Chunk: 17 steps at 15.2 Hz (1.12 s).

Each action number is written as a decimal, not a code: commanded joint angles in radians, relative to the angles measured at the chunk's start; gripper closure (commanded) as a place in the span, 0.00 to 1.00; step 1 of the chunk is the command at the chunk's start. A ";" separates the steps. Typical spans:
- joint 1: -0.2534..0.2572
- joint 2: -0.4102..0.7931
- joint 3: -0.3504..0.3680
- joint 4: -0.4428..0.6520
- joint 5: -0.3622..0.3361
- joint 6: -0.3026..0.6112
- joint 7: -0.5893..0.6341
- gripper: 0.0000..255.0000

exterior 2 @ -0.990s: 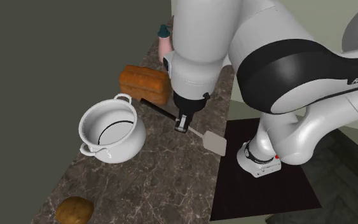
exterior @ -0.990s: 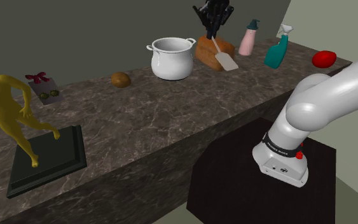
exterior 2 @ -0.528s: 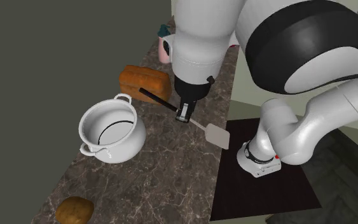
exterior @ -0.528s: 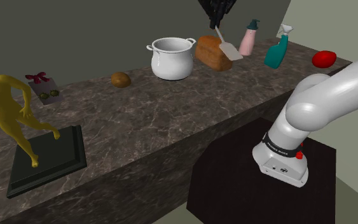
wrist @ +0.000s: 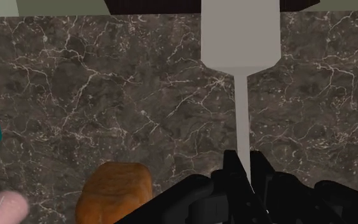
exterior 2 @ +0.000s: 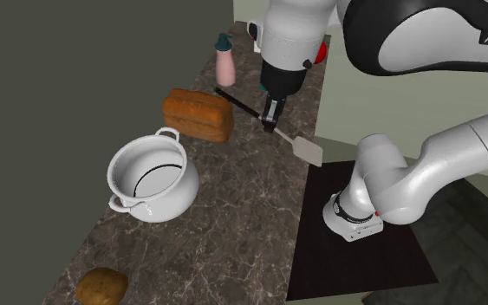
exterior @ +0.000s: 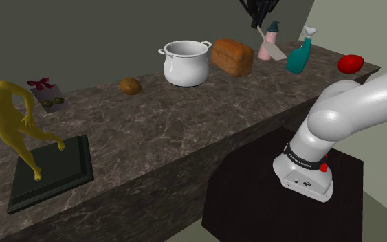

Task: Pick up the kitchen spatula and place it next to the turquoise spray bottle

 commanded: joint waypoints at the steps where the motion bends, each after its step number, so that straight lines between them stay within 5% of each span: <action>1: -0.013 -0.016 -0.043 -0.002 -0.027 -0.012 -0.050 1.00; 17: -0.092 -0.033 -0.392 0.072 -0.242 -0.044 -0.433 1.00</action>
